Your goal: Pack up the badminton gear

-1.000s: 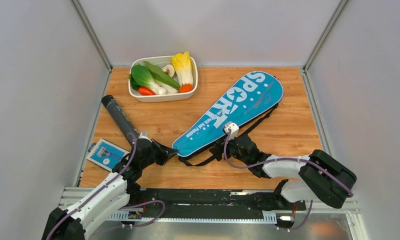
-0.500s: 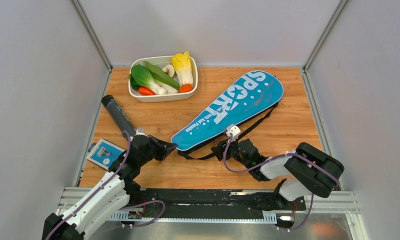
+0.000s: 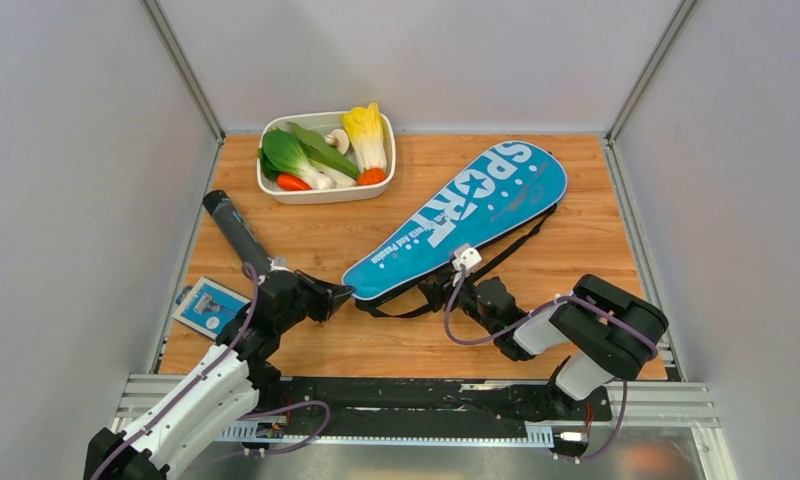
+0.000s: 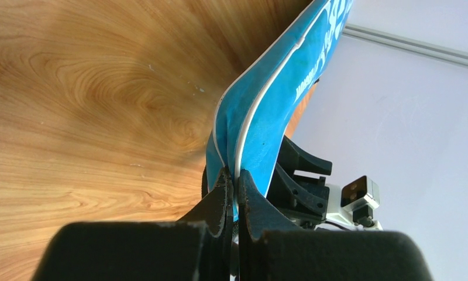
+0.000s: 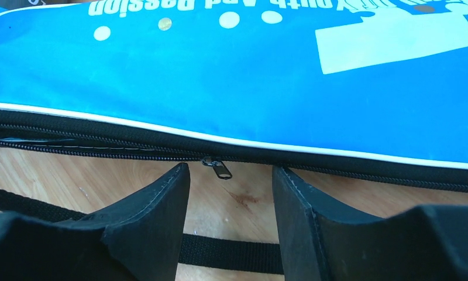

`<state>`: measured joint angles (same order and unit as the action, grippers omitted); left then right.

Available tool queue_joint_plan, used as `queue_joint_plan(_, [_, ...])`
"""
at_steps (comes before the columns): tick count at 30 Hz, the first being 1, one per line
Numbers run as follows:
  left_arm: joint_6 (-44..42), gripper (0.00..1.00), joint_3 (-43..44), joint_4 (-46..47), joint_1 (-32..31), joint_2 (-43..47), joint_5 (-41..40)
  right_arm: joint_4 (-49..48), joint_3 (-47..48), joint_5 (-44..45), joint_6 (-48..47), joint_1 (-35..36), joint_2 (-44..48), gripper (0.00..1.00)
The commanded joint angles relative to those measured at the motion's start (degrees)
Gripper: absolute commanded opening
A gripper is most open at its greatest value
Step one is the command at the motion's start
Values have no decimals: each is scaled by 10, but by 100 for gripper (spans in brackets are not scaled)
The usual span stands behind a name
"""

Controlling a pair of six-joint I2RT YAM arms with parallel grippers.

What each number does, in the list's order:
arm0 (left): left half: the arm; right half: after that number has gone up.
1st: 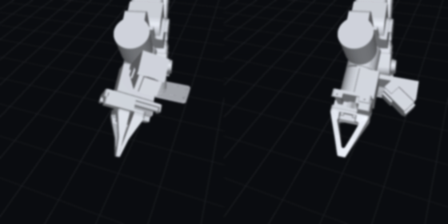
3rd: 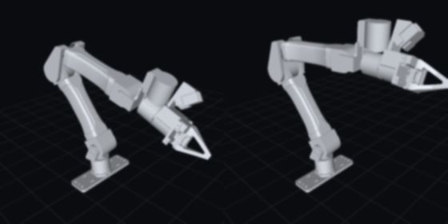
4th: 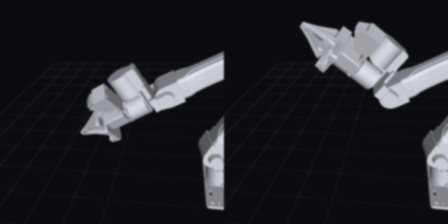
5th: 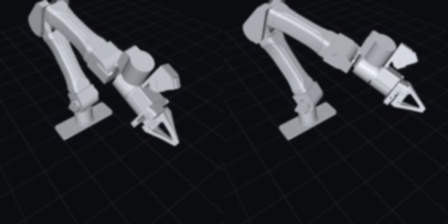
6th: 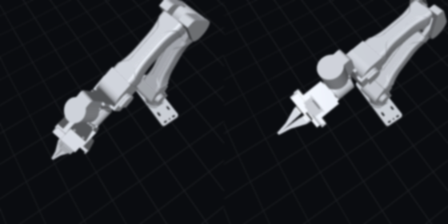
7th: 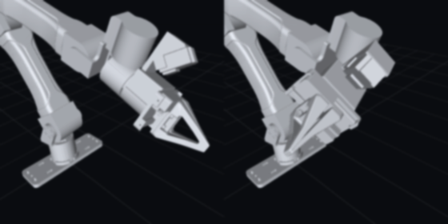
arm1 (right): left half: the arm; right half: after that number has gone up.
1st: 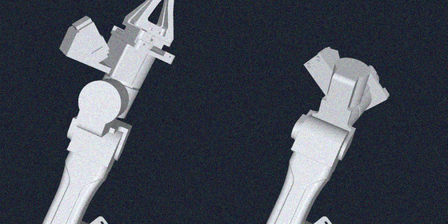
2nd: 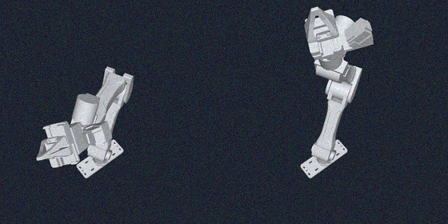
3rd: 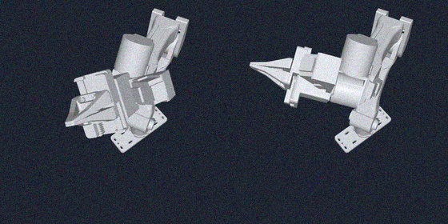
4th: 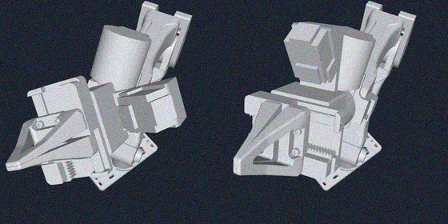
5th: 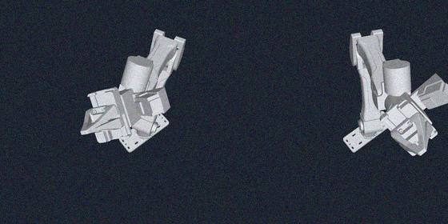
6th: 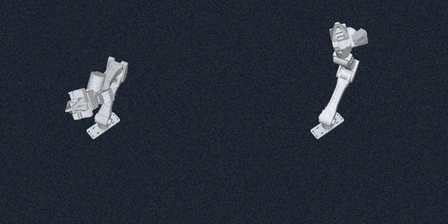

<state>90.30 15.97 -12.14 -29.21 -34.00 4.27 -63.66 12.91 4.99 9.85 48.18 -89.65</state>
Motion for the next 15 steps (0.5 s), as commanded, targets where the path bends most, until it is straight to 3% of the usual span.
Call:
queue_joint_plan(1, [36,0,21,43,-6,15,-6,-49,30,-2,6,0,-14,55])
queue_joint_plan(11, [46,0,32,47,-17,5,-17,-38,50,19,12,-1,-37,47])
queue_joint_plan(13, [47,0,30,49,-18,4,-17,-28,58,23,12,-1,-38,40])
queue_joint_plan(15, [49,0,30,50,-20,3,-18,-20,64,25,12,-1,-38,27])
